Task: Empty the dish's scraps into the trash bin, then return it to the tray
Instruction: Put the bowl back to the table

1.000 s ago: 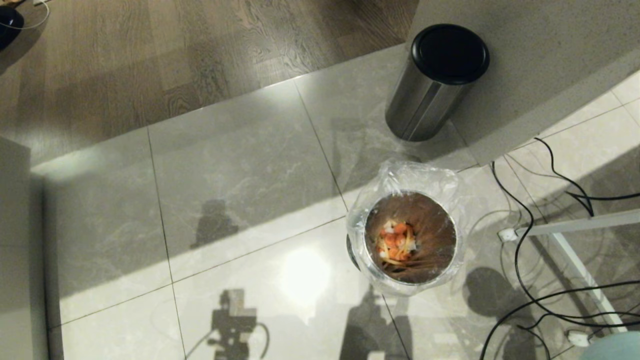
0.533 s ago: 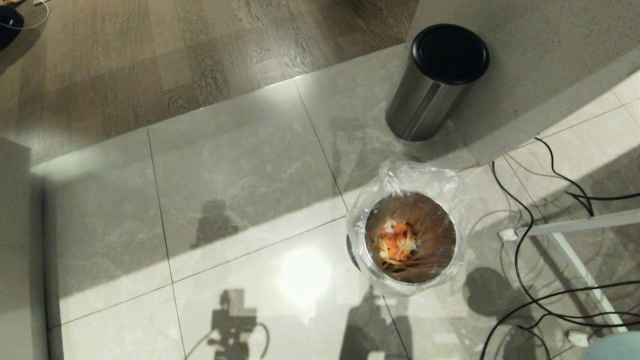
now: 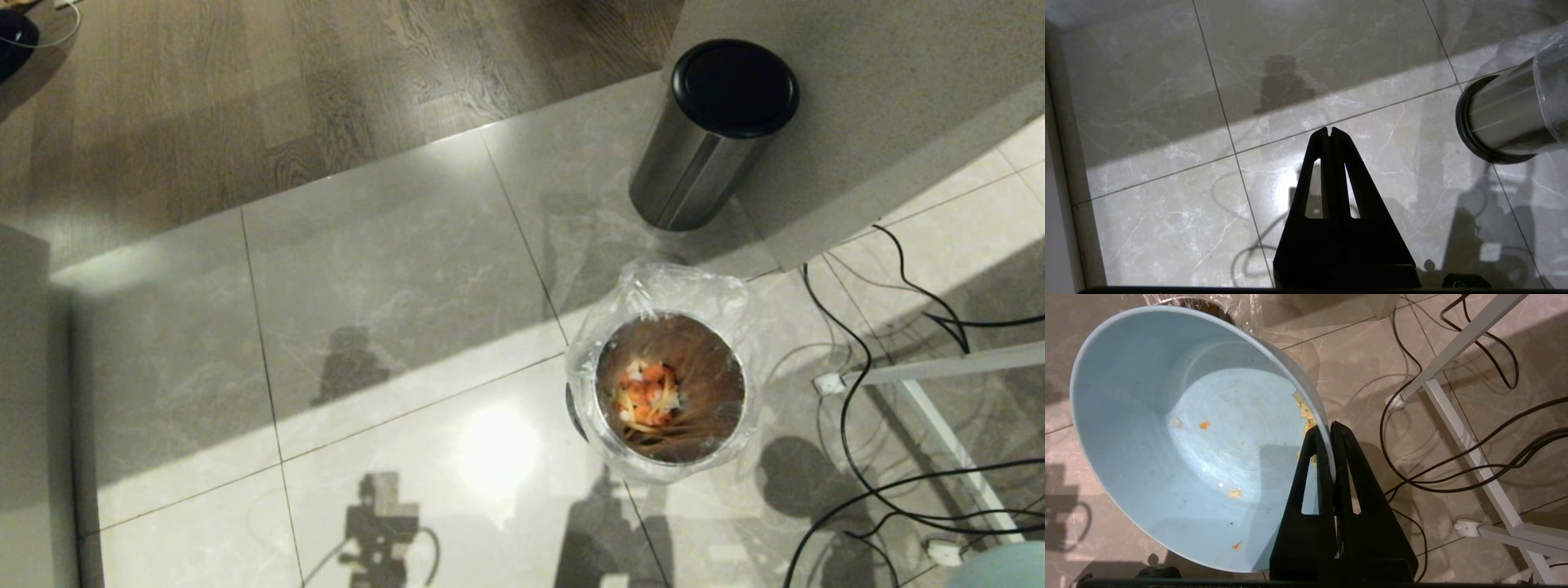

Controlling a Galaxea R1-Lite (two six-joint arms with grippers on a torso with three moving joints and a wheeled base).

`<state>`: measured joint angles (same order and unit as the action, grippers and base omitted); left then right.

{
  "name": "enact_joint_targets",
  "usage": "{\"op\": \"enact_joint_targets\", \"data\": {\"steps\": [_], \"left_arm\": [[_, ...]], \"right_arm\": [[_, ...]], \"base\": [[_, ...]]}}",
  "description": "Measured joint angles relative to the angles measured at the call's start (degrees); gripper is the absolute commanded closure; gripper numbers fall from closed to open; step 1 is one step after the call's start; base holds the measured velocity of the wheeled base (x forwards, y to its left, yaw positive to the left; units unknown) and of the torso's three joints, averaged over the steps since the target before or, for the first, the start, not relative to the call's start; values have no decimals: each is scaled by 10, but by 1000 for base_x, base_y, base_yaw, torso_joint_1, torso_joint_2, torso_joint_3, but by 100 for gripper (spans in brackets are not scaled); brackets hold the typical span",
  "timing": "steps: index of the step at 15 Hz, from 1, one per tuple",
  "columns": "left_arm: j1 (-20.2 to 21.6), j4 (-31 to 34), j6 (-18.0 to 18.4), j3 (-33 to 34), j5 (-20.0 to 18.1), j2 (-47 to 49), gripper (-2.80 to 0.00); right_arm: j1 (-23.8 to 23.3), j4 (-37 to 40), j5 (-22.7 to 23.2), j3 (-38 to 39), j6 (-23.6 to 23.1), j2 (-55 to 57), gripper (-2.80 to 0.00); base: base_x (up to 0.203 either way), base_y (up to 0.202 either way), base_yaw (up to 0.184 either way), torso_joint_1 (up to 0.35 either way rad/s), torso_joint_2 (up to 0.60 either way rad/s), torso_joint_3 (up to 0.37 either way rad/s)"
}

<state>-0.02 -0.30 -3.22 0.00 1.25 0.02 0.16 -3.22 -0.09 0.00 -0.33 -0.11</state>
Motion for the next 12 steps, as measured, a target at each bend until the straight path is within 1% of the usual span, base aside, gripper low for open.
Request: {"op": "enact_joint_targets", "data": {"steps": [8,12], "left_arm": [[0,0,1,0,0,0,0],[0,0,1,0,0,0,0]], "right_arm": [[0,0,0,0,0,0,0],[0,0,0,0,0,0,0]], "base": [[0,0,0,0,0,7],[0,0,0,3,2,159]]}}
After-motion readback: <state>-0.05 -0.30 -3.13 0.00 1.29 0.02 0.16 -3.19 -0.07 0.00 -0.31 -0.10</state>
